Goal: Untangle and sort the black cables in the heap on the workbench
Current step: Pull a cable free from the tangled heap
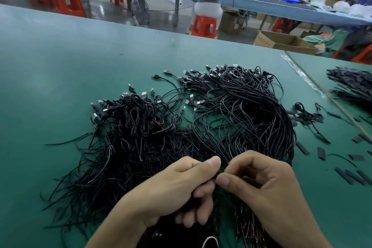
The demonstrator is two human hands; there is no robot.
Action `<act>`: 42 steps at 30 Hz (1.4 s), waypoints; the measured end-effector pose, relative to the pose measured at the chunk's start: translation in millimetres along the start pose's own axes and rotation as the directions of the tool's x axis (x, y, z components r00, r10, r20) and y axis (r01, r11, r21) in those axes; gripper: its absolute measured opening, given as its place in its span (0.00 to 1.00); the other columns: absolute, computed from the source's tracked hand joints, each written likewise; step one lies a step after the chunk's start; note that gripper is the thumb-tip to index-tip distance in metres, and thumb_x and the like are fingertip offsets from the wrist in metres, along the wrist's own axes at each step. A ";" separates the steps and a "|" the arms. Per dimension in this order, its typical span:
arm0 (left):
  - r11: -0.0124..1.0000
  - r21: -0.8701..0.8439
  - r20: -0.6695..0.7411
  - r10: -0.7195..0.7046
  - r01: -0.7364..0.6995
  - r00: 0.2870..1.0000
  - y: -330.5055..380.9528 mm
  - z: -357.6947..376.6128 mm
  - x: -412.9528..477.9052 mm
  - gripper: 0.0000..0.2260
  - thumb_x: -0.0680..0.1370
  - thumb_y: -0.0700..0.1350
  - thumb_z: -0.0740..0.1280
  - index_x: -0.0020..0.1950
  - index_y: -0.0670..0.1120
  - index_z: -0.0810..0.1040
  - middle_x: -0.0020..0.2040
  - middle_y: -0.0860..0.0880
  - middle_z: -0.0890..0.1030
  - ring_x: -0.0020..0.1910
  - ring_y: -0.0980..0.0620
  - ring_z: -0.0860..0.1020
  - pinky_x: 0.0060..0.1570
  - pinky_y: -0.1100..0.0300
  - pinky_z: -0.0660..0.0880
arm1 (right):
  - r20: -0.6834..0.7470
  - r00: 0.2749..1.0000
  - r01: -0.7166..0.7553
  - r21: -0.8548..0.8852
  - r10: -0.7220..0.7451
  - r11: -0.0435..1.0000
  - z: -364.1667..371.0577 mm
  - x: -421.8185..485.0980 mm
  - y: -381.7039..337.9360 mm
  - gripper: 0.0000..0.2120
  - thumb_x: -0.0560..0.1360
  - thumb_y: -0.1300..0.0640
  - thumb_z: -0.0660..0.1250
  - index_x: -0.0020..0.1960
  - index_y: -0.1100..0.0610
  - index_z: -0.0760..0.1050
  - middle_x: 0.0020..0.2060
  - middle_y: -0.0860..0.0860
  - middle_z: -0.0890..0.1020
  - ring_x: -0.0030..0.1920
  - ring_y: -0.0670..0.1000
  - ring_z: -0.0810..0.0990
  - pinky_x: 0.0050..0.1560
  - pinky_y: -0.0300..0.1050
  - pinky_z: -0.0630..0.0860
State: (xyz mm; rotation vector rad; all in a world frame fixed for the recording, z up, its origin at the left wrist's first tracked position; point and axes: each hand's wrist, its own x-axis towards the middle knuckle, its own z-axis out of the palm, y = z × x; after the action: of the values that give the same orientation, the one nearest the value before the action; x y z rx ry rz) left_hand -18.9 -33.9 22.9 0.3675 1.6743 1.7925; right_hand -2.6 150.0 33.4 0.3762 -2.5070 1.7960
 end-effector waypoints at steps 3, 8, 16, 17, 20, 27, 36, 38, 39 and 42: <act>0.991 -0.137 0.110 0.026 -0.011 0.994 0.3 -1.3 -0.1 0.25 0.84 0.58 0.56 0.28 0.51 0.68 0.28 0.49 0.80 0.20 0.59 0.74 0.18 0.70 0.67 | 0.149 0.988 -0.047 0.054 0.038 0.997 -6.5 3.3 0.0 0.12 0.65 0.43 0.75 0.40 0.51 0.80 0.41 0.53 0.84 0.42 0.53 0.83 0.44 0.46 0.81; 0.991 -0.129 0.090 0.043 -0.031 0.995 0.8 -0.2 -1.1 0.24 0.82 0.58 0.62 0.27 0.49 0.73 0.28 0.49 0.80 0.22 0.59 0.75 0.20 0.70 0.69 | 0.285 0.956 -0.086 0.061 0.065 0.994 -10.8 4.3 0.4 0.11 0.69 0.45 0.72 0.45 0.51 0.77 0.41 0.59 0.82 0.45 0.63 0.81 0.49 0.63 0.79; 0.995 0.043 -0.345 0.098 -0.089 0.933 2.4 7.1 7.7 0.20 0.76 0.56 0.66 0.28 0.47 0.71 0.31 0.49 0.71 0.32 0.53 0.72 0.36 0.64 0.70 | 0.172 0.985 0.029 -0.057 -0.019 0.998 -2.6 4.9 2.7 0.09 0.70 0.43 0.69 0.43 0.46 0.74 0.44 0.50 0.84 0.45 0.51 0.83 0.46 0.54 0.82; 0.997 -0.043 -0.283 0.047 -0.061 0.958 -2.3 5.4 5.8 0.18 0.79 0.51 0.64 0.32 0.45 0.70 0.32 0.50 0.72 0.31 0.56 0.74 0.34 0.66 0.71 | 0.161 0.987 0.036 -0.048 -0.027 0.998 -0.2 4.5 3.8 0.08 0.70 0.43 0.69 0.44 0.46 0.75 0.46 0.50 0.84 0.47 0.52 0.84 0.47 0.55 0.82; 0.970 -0.238 -0.250 -0.111 0.050 0.962 -27.4 8.0 5.1 0.18 0.85 0.41 0.57 0.34 0.47 0.64 0.38 0.53 0.68 0.40 0.63 0.81 0.29 0.71 0.71 | 0.136 0.988 0.080 -0.091 -0.067 0.993 5.1 5.2 5.3 0.07 0.71 0.43 0.68 0.44 0.44 0.74 0.47 0.47 0.84 0.47 0.51 0.84 0.45 0.53 0.82; 0.975 -0.220 -0.086 -0.050 0.030 0.995 -9.0 14.2 11.8 0.22 0.81 0.64 0.55 0.45 0.53 0.82 0.32 0.46 0.82 0.20 0.57 0.71 0.18 0.70 0.62 | 0.095 0.981 0.192 -0.334 -0.170 0.923 -6.6 13.2 6.7 0.06 0.74 0.50 0.69 0.44 0.42 0.73 0.42 0.45 0.82 0.41 0.48 0.82 0.39 0.43 0.77; 0.992 0.081 -0.352 0.123 -0.101 0.928 -17.5 13.1 20.2 0.23 0.75 0.68 0.57 0.35 0.52 0.79 0.20 0.51 0.72 0.14 0.56 0.66 0.16 0.69 0.60 | 0.019 0.974 0.222 -0.290 -0.226 0.931 -10.3 19.3 7.2 0.04 0.73 0.49 0.73 0.42 0.46 0.78 0.34 0.43 0.84 0.34 0.47 0.82 0.36 0.37 0.77; 0.984 0.081 -0.428 0.179 -0.160 0.886 -18.8 8.8 20.4 0.23 0.76 0.66 0.56 0.33 0.52 0.77 0.19 0.52 0.69 0.14 0.56 0.63 0.16 0.69 0.59 | -0.100 0.981 0.148 -0.166 -0.166 0.975 -13.6 22.2 9.2 0.08 0.69 0.44 0.74 0.44 0.46 0.79 0.37 0.45 0.84 0.36 0.48 0.82 0.37 0.37 0.79; 0.978 0.043 -0.472 0.201 -0.206 0.858 -18.2 5.5 20.2 0.23 0.77 0.65 0.56 0.32 0.51 0.76 0.20 0.53 0.68 0.15 0.57 0.62 0.15 0.69 0.58 | -0.114 0.988 0.088 -0.138 -0.104 0.986 -14.6 22.3 12.6 0.11 0.67 0.43 0.75 0.45 0.46 0.79 0.38 0.45 0.83 0.37 0.47 0.82 0.38 0.36 0.79; 0.953 -0.062 -0.608 0.200 -0.297 0.768 -15.5 -6.4 19.2 0.26 0.80 0.63 0.53 0.29 0.50 0.76 0.21 0.54 0.65 0.17 0.57 0.58 0.16 0.67 0.55 | 0.074 0.987 -0.105 -0.389 0.145 0.915 -3.5 16.7 32.1 0.13 0.70 0.43 0.74 0.51 0.44 0.78 0.40 0.43 0.82 0.41 0.40 0.81 0.43 0.34 0.79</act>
State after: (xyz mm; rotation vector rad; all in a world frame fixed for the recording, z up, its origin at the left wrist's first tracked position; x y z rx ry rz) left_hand -33.1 -27.3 2.8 -0.0725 1.9453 2.4044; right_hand -26.1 160.1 7.6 0.2977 -2.9291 1.2931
